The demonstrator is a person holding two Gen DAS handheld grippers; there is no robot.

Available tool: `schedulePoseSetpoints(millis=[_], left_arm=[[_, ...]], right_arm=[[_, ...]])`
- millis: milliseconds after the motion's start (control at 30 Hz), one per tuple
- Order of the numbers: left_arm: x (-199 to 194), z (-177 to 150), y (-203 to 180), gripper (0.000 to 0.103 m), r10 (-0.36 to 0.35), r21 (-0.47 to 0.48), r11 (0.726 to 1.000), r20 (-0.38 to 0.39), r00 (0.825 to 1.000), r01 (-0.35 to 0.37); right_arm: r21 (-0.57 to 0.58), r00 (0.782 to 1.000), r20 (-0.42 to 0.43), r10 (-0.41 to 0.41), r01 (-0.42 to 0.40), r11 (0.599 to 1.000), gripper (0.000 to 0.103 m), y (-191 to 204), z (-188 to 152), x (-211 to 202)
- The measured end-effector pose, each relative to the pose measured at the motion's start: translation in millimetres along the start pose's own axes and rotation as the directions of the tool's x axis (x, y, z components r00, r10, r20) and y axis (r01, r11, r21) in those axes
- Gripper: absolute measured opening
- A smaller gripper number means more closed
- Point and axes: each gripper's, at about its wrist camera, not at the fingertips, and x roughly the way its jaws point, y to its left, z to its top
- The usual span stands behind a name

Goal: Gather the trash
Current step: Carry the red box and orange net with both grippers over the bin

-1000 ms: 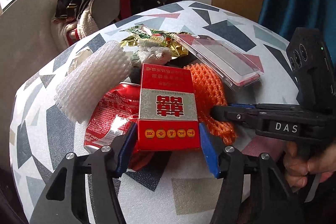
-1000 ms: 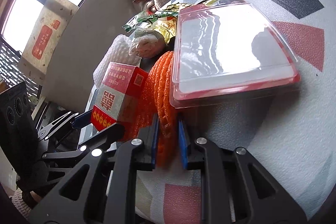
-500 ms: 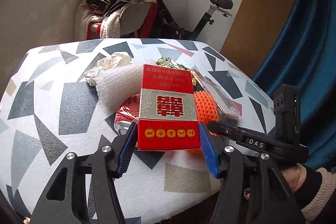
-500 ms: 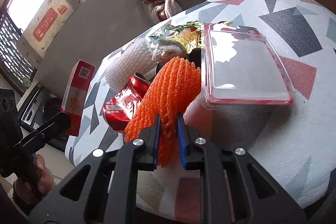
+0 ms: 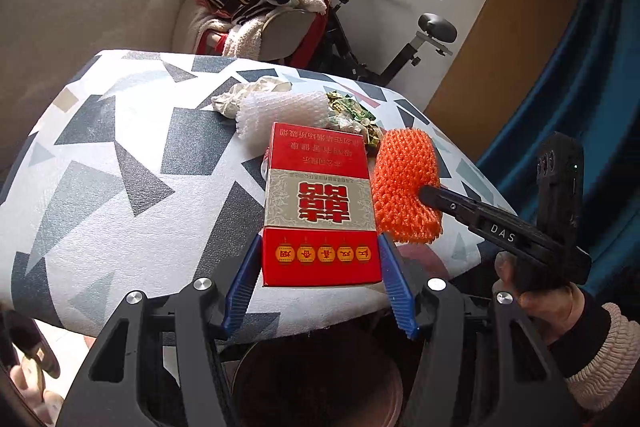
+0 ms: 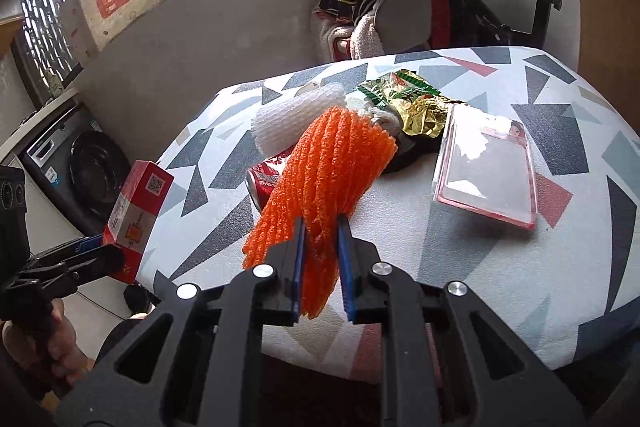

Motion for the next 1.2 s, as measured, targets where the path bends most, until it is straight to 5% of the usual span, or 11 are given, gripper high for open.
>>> schedulePoseSetpoints(millis=[667,1100,1200], left_arm=[[2.4,-83.6,-7.9,0.057,0.014,0.016,1.0,-0.131,0.991,-0.012],[10.7,-93.7,-6.8,0.057,0.017,0.01,1.0,-0.17,0.985,-0.015],[8.2,-93.3,-6.2,0.069,0.001,0.002,1.0,-0.164,0.987,-0.001]], right_arm=[[-0.072,1.0,-0.017,-0.015,0.014,0.997,0.018,13.3,-66.6,-41.3],[-0.084,0.999,-0.045,-0.015,0.012,0.996,0.018,12.9,-82.3,-39.5],[-0.089,0.998,-0.055,-0.014,0.009,0.996,0.018,12.8,-86.5,-38.6]])
